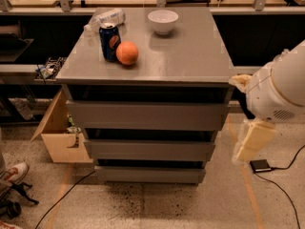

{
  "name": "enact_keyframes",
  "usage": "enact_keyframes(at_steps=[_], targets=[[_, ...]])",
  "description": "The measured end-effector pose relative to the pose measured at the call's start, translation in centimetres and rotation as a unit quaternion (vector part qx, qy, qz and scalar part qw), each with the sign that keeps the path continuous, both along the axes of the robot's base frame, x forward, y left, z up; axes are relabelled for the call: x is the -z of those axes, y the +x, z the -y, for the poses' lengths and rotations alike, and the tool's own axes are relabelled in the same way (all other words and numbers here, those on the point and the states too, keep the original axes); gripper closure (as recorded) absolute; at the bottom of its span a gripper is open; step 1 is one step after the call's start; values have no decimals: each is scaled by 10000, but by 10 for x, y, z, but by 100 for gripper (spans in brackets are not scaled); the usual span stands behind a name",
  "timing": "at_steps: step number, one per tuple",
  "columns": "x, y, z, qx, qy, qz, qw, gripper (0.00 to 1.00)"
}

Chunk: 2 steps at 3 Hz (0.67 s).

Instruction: Open bottom drawer

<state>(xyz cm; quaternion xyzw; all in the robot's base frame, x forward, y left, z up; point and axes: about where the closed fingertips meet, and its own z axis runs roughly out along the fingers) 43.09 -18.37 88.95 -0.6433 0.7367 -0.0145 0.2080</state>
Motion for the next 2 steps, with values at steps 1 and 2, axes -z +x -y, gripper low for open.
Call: enact_keyframes(at_steps=[1, 2], targets=[[50, 3, -11, -108, 19, -106, 9999, 0], [50, 3, -11, -108, 18, -106, 9999, 0]])
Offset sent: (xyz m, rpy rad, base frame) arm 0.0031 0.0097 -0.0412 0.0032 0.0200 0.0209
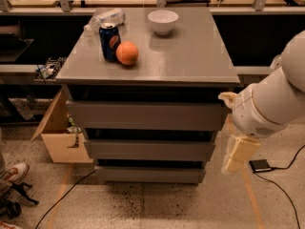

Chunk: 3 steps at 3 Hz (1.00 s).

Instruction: Open bottom drawer

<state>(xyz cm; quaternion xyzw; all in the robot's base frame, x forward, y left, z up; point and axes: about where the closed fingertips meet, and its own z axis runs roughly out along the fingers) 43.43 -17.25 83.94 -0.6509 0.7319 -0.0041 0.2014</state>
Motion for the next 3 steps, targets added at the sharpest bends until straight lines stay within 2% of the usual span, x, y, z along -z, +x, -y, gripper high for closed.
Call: enact_keyframes(at_steps=[1, 2, 3], targets=[[16, 0, 2, -27, -116, -99, 9999, 0], [60, 0, 11, -62, -289, -198, 9994, 0], [109, 4, 19, -73, -212, -154, 9996, 0]])
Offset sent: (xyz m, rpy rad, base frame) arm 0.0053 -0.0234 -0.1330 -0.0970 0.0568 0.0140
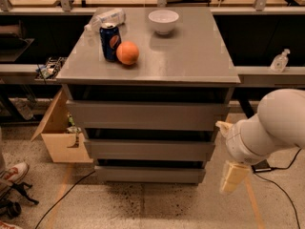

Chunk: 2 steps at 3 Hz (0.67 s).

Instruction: Open bottom drawer

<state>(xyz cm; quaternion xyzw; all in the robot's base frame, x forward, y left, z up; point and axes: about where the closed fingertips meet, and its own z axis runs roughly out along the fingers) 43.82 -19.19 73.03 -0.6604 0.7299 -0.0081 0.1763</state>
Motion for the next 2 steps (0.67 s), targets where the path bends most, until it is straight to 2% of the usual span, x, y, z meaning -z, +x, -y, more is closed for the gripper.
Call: enact_keyframes(at_steps=[2], targets=[[94, 10, 3, -1, 261, 43, 9996, 0]])
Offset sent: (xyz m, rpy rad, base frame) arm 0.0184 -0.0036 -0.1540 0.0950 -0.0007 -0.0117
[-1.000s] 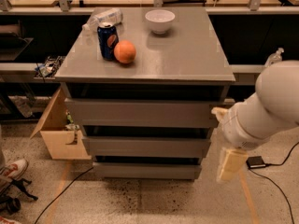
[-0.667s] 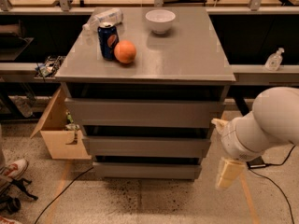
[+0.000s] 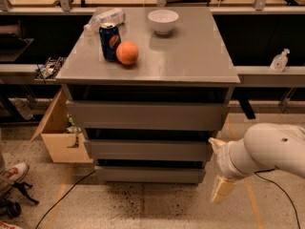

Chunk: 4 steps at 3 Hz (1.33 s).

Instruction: Open bottom drawer

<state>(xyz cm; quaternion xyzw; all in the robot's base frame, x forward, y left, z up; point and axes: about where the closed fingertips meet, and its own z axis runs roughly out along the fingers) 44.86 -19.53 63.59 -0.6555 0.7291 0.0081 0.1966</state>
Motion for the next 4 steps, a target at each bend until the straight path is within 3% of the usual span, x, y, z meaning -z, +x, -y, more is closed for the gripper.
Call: enact_keyframes(at_steps=[1, 2, 3, 4], targets=[[56, 4, -10, 30, 294, -189, 9994, 0], [56, 4, -10, 30, 294, -189, 9994, 0], [83, 2, -9, -140, 250, -402, 9988, 0], [132, 3, -9, -447, 240, -570, 9971, 0]])
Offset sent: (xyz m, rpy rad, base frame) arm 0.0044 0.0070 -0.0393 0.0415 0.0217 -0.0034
